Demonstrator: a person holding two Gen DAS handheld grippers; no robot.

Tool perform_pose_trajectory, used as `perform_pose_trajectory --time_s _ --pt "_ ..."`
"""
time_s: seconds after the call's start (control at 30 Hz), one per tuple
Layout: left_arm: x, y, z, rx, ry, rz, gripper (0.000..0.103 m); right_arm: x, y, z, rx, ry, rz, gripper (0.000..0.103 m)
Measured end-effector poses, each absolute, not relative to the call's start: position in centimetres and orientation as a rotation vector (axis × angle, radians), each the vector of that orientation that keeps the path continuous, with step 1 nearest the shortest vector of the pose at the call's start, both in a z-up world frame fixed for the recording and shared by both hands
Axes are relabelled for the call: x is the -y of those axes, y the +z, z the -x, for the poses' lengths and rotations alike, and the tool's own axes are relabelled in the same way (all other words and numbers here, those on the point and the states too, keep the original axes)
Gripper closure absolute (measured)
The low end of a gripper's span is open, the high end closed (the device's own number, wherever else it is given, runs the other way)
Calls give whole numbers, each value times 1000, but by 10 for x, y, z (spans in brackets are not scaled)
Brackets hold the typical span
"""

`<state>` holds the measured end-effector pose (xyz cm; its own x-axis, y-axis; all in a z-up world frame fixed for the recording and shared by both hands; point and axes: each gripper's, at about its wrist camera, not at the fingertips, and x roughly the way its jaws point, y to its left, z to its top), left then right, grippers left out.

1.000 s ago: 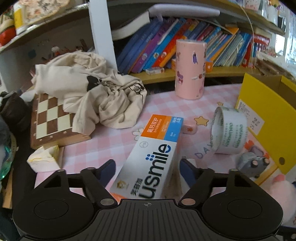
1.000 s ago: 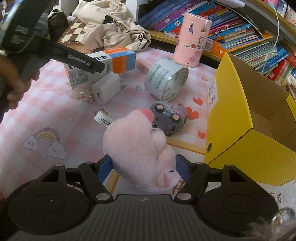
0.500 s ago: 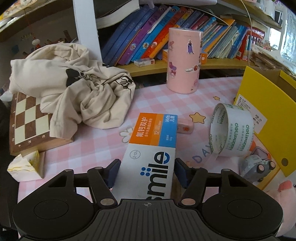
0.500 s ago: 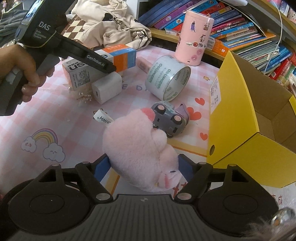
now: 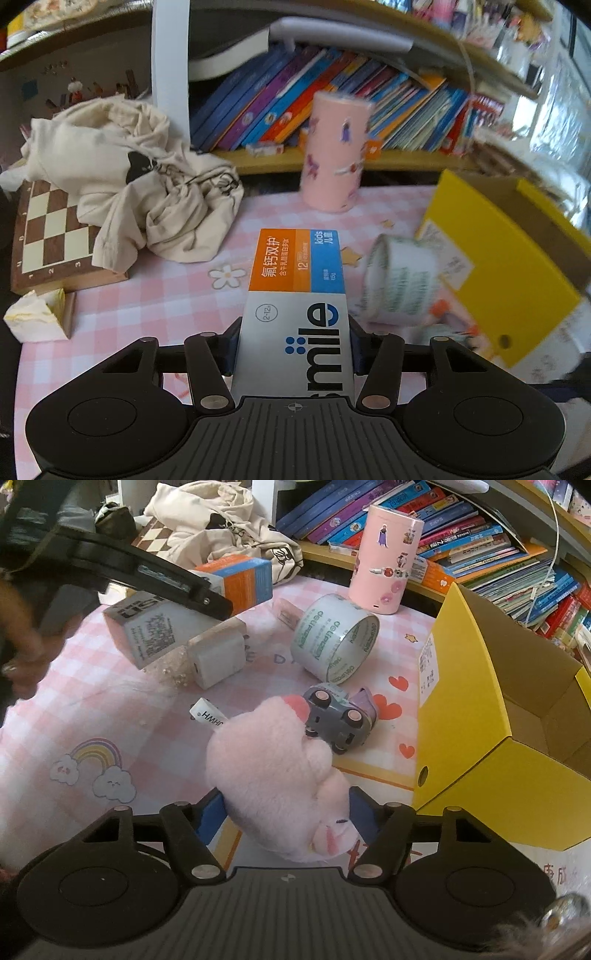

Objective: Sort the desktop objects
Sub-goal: 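Close the left tool on the white-orange usmile box while the right tool holds the pig, then lift and carry the usmile box and the pig toward the yellow cardboard box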

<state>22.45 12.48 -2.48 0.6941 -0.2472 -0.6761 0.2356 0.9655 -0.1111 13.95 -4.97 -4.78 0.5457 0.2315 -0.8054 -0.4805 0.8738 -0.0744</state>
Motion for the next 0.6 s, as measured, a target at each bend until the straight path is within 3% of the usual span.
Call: perform_pose_trajectory --time_s 0.6 --pt "-124 -12 -137 -793 -315 134 52 66 -29 -106 -886 423 222 36"
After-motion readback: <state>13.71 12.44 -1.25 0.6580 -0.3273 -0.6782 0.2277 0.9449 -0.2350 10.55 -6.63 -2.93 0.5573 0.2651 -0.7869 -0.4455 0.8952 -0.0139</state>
